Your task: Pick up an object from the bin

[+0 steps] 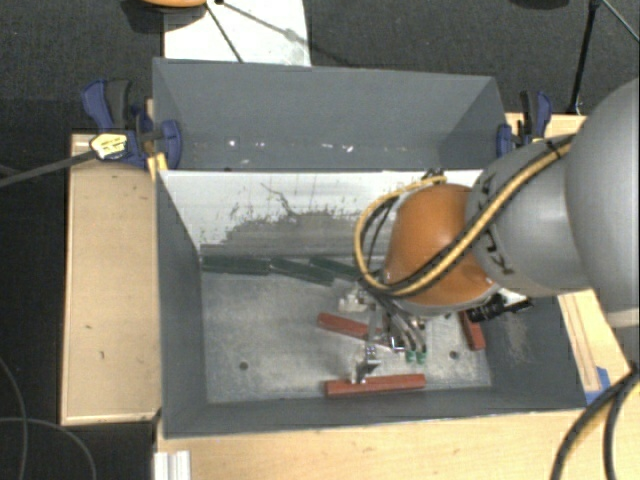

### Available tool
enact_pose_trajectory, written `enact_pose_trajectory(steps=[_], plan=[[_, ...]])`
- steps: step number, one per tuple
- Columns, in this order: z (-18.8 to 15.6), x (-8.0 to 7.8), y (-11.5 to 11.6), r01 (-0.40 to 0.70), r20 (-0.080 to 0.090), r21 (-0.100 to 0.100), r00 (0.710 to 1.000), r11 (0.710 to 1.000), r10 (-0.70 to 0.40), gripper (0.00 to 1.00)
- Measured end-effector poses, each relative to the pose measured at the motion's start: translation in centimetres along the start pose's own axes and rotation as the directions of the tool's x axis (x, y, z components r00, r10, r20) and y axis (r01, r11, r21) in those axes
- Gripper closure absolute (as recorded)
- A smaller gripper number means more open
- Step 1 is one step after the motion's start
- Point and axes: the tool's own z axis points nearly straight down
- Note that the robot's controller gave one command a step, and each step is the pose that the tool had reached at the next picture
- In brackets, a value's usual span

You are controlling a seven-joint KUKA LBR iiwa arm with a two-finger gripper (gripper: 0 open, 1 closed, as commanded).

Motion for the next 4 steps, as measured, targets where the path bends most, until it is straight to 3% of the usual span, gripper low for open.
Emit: enact_pose_trajectory(steps=[1,3,4], plan=[[1.0,-1.0,0.5,-0.104,0.018,-0.008,0.994,0.995,0.104,1.0],[0.4,-0.9,0.5,-0.128,0.014,-0.007,0.992,0.992,0.128,1.0],[-0.6,-0.6,0.5,-0.122,0.0,-0.001,0.992,0.992,0.122,1.0]])
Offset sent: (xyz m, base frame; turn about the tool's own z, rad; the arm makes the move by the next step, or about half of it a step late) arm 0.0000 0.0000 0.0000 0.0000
